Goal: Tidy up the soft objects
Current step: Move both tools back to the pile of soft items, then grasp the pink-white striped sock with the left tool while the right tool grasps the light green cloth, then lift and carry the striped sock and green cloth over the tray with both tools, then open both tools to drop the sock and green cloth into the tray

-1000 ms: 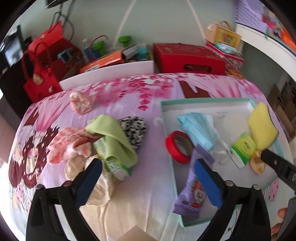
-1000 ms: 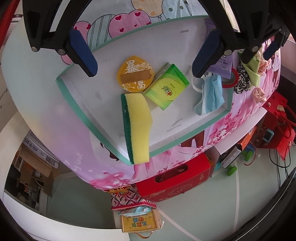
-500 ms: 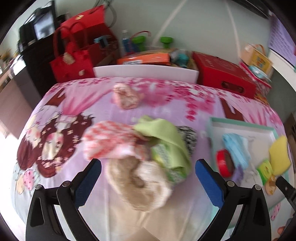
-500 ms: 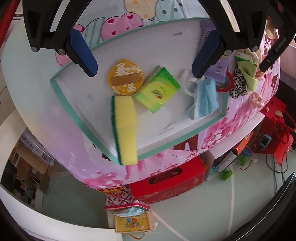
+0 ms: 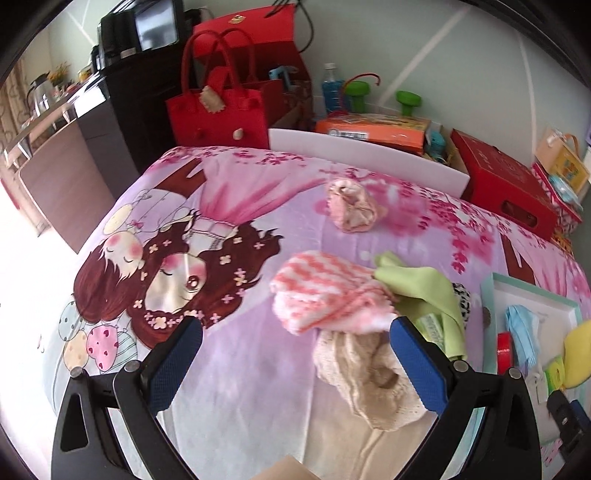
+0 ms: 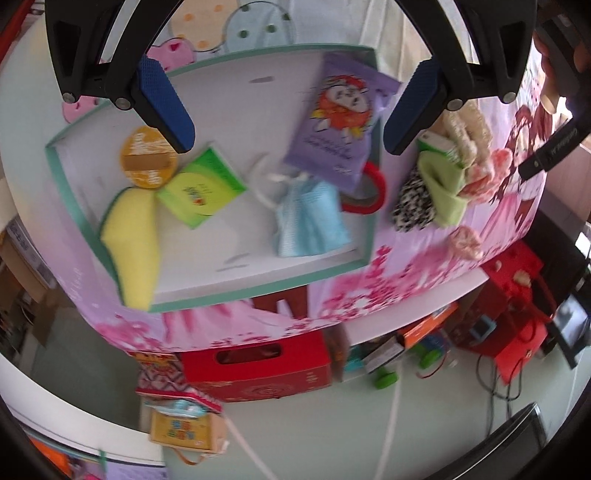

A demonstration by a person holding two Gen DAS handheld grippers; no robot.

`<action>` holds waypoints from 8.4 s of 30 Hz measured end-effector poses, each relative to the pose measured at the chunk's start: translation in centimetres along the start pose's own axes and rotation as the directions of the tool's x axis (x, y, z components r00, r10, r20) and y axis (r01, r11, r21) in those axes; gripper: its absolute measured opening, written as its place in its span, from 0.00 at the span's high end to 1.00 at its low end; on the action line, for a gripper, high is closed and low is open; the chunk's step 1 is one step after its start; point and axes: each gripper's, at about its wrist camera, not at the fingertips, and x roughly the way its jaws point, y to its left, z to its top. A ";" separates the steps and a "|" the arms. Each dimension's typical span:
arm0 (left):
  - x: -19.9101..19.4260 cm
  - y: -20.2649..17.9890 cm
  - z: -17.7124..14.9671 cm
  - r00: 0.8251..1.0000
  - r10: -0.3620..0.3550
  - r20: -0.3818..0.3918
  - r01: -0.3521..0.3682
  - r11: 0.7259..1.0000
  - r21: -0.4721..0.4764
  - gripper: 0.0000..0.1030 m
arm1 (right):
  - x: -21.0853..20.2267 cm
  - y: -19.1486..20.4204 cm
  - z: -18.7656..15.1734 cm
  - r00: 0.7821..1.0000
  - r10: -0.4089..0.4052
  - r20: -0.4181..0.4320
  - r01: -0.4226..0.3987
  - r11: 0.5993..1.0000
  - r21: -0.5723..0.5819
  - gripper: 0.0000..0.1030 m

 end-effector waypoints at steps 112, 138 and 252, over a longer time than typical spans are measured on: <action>8.5 3.7 1.8 0.947 -0.316 -0.054 0.294 0.924 -0.245 0.92 | 7.2 13.0 1.4 0.958 0.286 0.040 -0.276 0.947 -0.162 0.91; -3.1 3.6 3.8 0.882 -0.388 0.268 0.426 0.899 -0.099 0.92 | -1.2 10.4 3.2 0.907 0.327 0.265 -0.302 0.944 -0.130 0.91; 2.6 -10.4 -1.1 0.972 -0.228 -0.051 0.233 0.962 0.142 0.01 | 1.6 -5.1 3.3 0.993 -0.114 0.041 0.109 0.988 0.112 0.00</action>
